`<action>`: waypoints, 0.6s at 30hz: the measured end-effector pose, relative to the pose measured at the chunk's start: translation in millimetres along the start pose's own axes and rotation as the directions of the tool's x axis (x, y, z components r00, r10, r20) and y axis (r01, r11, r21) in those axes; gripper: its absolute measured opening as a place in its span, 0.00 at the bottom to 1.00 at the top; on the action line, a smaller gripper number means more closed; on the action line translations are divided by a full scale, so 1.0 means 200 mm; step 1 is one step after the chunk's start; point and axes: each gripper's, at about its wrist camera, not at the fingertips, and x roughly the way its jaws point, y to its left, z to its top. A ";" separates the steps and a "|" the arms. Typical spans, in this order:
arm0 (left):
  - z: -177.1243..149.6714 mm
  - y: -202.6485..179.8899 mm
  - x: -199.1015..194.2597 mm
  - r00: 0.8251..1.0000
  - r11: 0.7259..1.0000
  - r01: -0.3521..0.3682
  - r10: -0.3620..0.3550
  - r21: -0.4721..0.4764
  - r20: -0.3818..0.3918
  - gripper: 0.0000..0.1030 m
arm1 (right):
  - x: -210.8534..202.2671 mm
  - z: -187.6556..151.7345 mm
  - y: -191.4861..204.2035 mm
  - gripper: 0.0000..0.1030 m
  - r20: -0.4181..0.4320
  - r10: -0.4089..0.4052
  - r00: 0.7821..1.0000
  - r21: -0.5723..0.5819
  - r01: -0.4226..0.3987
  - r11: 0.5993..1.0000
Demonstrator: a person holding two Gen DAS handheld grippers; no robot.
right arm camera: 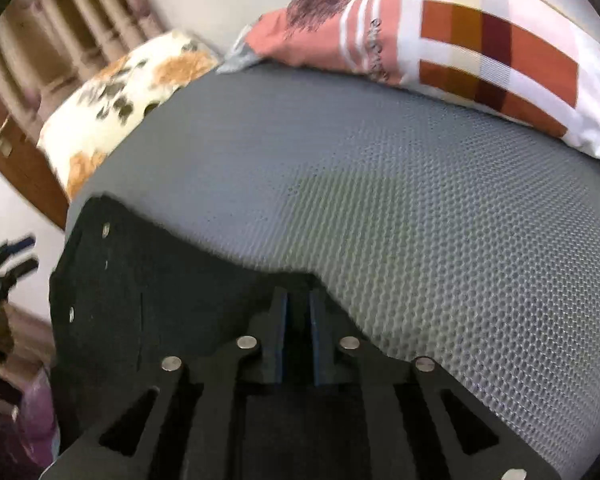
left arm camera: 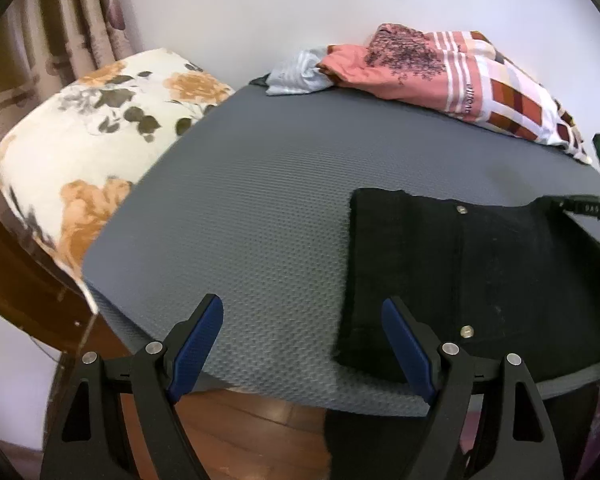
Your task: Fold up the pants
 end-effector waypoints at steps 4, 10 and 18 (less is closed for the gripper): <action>-0.01 0.05 0.02 1.000 1.000 -0.002 0.002 -0.013 -0.014 0.79 | 0.06 -0.03 -0.06 0.05 0.049 0.004 0.999 0.057 -0.007 0.998; -0.04 0.09 0.04 0.993 0.994 0.095 -0.099 -0.053 -0.068 0.79 | 0.05 -0.05 -0.16 0.18 0.097 0.069 0.993 0.158 -0.084 0.984; -0.10 0.07 0.19 0.891 0.902 0.367 -0.412 -0.229 -0.193 0.77 | 0.04 -0.06 -0.12 0.30 0.130 0.036 0.991 0.144 -0.055 0.988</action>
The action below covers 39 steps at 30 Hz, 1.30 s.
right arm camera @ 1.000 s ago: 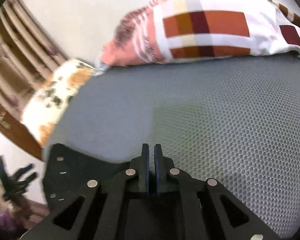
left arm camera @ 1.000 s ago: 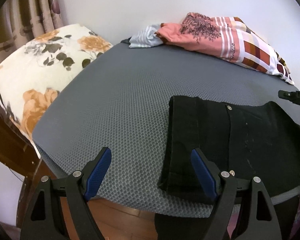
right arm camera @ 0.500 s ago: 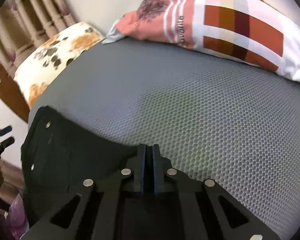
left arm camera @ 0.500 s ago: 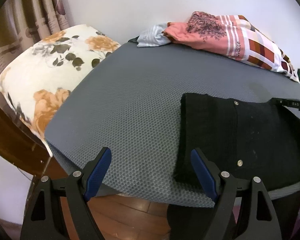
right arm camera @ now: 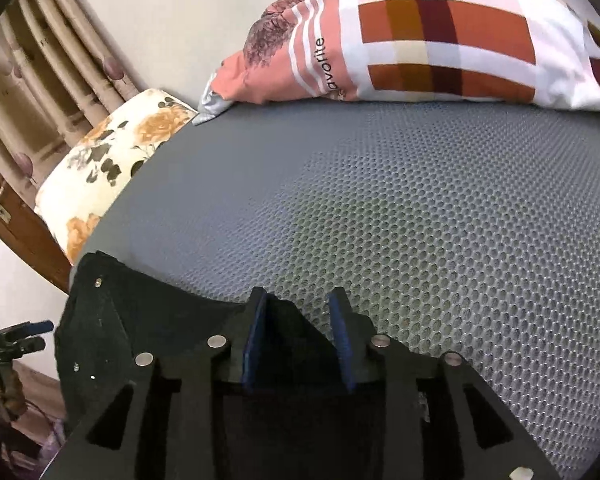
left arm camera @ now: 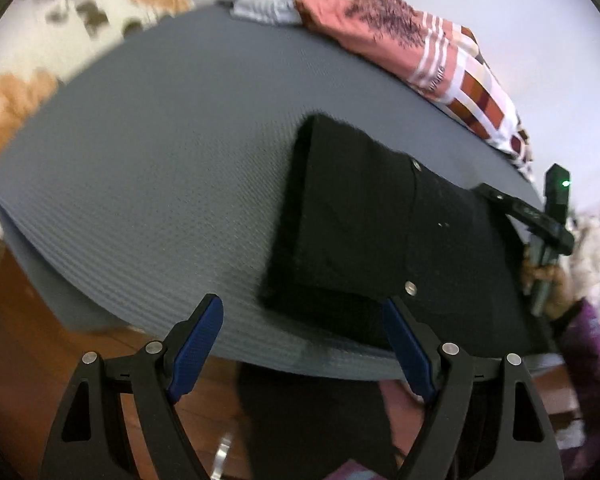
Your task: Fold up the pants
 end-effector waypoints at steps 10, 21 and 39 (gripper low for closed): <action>0.04 -0.16 0.02 0.988 0.982 -0.135 0.124 0.131 0.090 0.34 | 0.00 0.00 0.00 0.36 0.017 -0.025 1.000 -0.006 0.025 1.000; 0.02 -0.17 0.05 0.925 0.903 -0.375 0.353 0.208 0.139 0.83 | 0.00 0.03 -0.01 0.51 0.005 -0.019 1.000 0.008 0.019 1.000; -0.10 -0.72 0.09 0.906 0.796 -0.405 0.283 0.450 0.313 0.88 | -1.32 -1.24 -0.37 0.58 0.112 -0.175 0.978 0.467 0.104 0.878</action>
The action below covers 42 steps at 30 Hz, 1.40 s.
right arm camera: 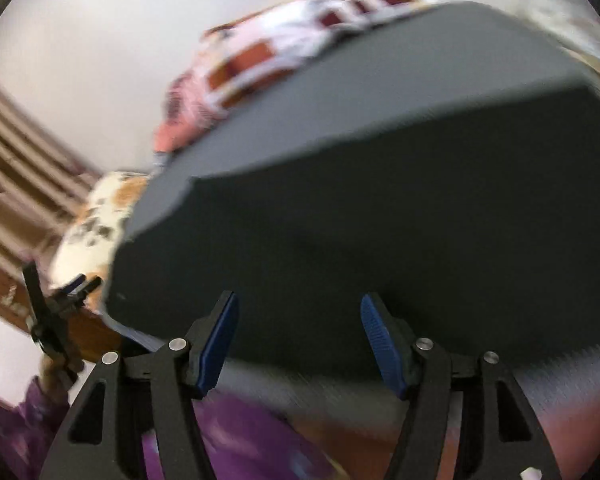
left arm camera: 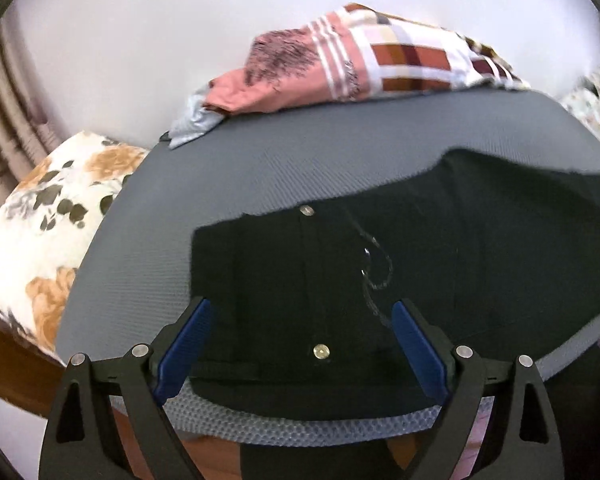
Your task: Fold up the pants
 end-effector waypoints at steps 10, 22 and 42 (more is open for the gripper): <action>-0.02 0.09 -0.02 0.998 0.995 0.039 -0.034 -0.092 0.054 0.88 | -0.59 -0.12 -0.80 0.60 0.405 -0.029 0.914 0.495 -0.192 0.847; -0.02 0.05 -0.02 0.998 0.998 0.027 -0.024 -0.058 0.050 0.88 | -0.50 -0.14 -1.00 0.60 0.450 -0.039 0.892 0.582 -0.260 0.770; -0.02 0.01 0.00 0.998 0.998 0.055 -0.054 -0.042 0.026 0.88 | -0.30 0.06 -0.90 0.59 0.328 0.020 0.945 0.573 -0.215 0.791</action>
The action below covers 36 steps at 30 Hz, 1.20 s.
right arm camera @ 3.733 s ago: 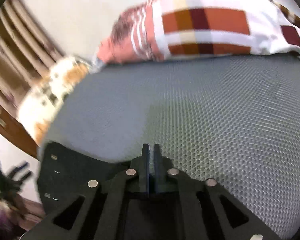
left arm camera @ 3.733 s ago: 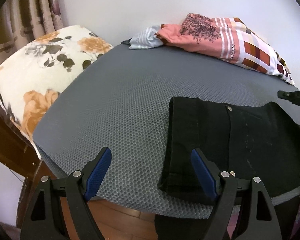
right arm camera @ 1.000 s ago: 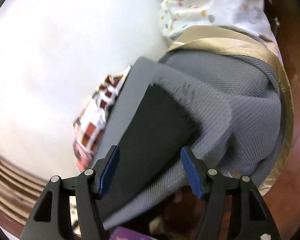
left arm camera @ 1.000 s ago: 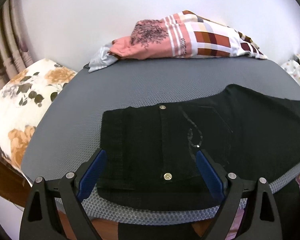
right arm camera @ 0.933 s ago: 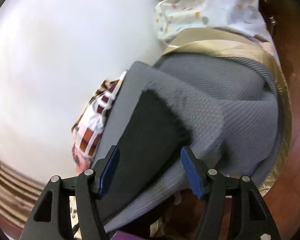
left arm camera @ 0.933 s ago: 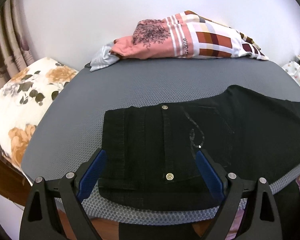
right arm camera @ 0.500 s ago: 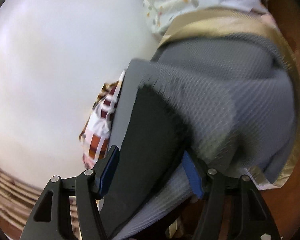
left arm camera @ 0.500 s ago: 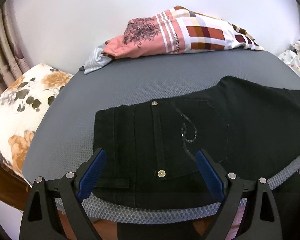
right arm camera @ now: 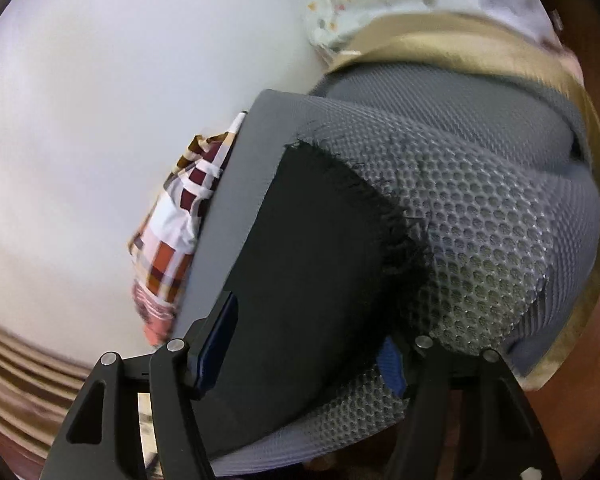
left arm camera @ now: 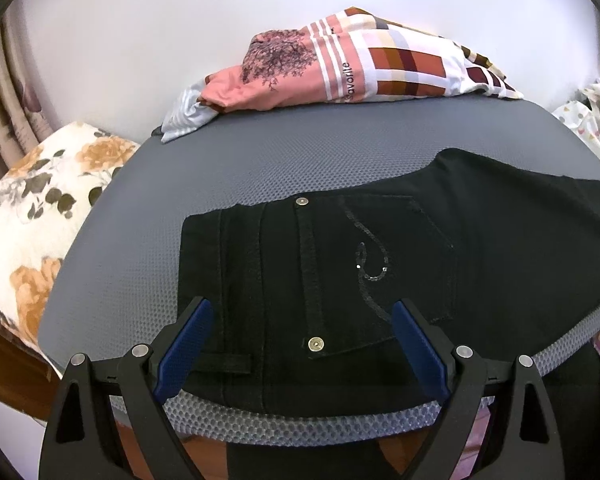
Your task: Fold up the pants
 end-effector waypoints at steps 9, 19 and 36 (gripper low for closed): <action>0.00 -0.02 -0.01 1.000 1.000 -0.004 0.004 0.015 0.001 0.88 | -0.04 -0.01 -0.07 0.06 -0.022 -0.104 0.994 -0.010 0.104 0.995; 0.01 0.00 -0.03 1.000 1.000 0.010 -0.010 -0.010 0.009 0.88 | -0.04 -0.04 0.27 0.06 -0.014 -0.026 1.000 -0.110 0.024 0.994; 0.03 0.00 -0.04 1.000 1.000 0.025 -0.025 -0.012 0.003 0.88 | 0.76 -0.87 1.03 0.06 -0.450 0.068 0.890 -0.323 -0.233 0.917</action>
